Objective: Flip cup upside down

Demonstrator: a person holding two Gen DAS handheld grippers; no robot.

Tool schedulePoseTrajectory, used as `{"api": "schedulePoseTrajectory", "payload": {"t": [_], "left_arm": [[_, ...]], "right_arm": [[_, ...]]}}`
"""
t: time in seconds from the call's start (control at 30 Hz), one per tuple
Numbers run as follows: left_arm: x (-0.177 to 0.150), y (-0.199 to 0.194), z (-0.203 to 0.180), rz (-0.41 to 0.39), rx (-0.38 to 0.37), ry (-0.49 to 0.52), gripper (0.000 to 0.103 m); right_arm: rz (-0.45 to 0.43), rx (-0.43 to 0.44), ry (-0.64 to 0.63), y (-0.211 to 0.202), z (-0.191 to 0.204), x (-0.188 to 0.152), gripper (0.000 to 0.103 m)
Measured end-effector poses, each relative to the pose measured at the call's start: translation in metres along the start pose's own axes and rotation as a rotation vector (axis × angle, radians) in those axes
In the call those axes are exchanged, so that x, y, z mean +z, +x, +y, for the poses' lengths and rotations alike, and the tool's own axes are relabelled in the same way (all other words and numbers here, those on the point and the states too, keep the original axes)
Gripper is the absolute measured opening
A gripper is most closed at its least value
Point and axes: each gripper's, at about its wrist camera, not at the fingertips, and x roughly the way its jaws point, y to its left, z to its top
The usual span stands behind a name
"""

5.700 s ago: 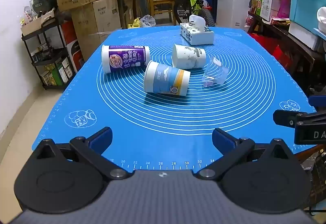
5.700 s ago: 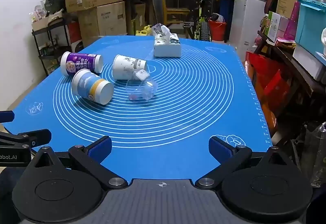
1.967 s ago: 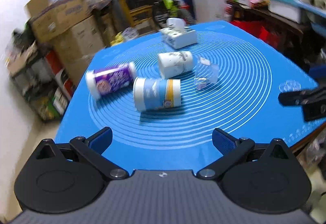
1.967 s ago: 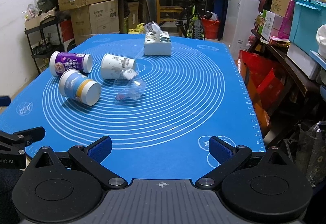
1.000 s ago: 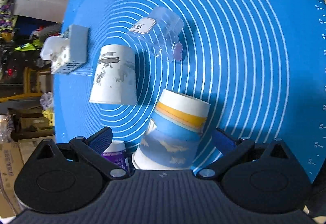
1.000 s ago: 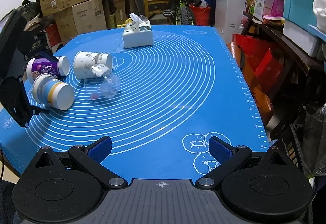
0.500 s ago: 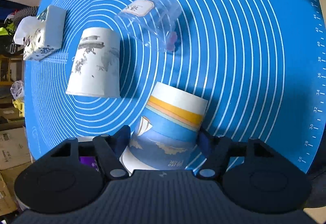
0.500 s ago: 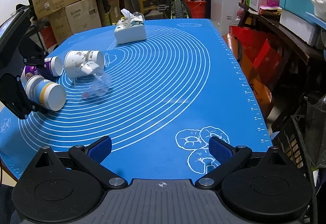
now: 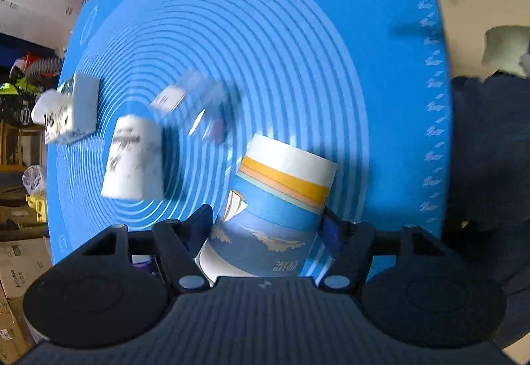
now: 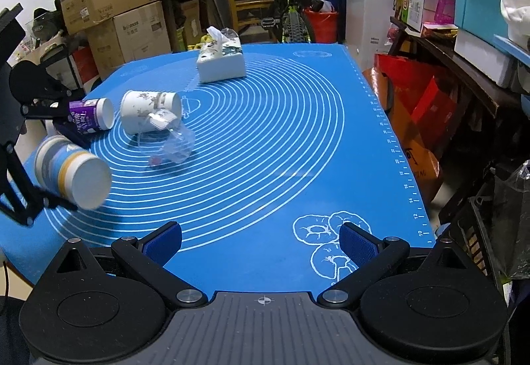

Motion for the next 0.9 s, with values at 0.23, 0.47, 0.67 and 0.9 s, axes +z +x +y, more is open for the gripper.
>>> {"api": "schedulePoseTrajectory", "payload": {"t": [0.23, 0.47, 0.67, 0.9], "left_arm": [[0.017, -0.002, -0.024, -0.043, -0.016, 0.003, 0.069], [0.034, 0.005, -0.04, -0.033, -0.012, 0.007, 0.069], [0.033, 0.012, -0.041, -0.014, -0.006, -0.007, 0.07], [0.034, 0.015, -0.041, -0.022, -0.001, -0.013, 0.071]], "right_arm": [[-0.005, -0.01, -0.016, -0.012, 0.001, -0.004, 0.101], [0.003, -0.029, 0.003, -0.014, -0.008, -0.009, 0.101], [0.008, -0.033, 0.014, -0.012, -0.013, -0.011, 0.101], [0.015, -0.033, 0.011, -0.01, -0.013, -0.011, 0.101]]}}
